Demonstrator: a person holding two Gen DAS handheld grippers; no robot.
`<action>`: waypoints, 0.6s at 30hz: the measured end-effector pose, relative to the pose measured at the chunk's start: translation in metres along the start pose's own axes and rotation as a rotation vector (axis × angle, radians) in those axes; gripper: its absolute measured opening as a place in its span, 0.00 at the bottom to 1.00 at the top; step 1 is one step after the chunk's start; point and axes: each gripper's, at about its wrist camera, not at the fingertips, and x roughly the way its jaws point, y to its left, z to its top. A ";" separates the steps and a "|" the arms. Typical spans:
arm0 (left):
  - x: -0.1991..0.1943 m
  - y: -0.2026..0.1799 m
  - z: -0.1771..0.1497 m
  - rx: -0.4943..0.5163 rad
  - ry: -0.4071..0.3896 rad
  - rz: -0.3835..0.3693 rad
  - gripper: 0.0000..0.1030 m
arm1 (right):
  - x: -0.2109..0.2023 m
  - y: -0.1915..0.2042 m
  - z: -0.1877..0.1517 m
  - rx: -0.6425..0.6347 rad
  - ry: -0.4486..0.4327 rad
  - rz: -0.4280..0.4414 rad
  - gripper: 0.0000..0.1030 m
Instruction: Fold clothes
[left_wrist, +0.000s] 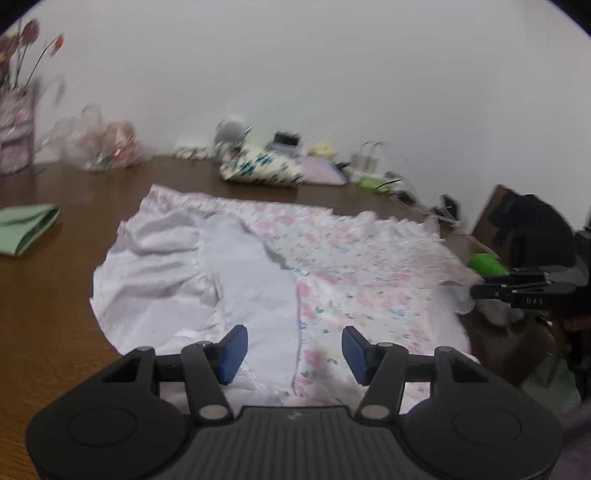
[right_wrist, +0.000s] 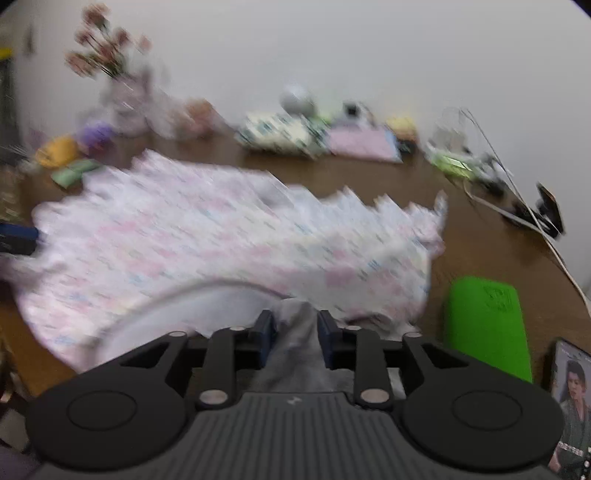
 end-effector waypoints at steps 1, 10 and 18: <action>-0.003 0.001 -0.003 0.014 0.001 -0.007 0.54 | -0.008 0.005 0.000 -0.014 -0.029 0.044 0.40; -0.026 0.005 -0.029 0.142 0.005 -0.070 0.61 | -0.016 0.088 -0.015 -0.253 -0.044 0.373 0.47; -0.033 0.013 -0.047 0.260 0.029 -0.078 0.61 | 0.000 0.096 -0.025 -0.272 0.011 0.374 0.47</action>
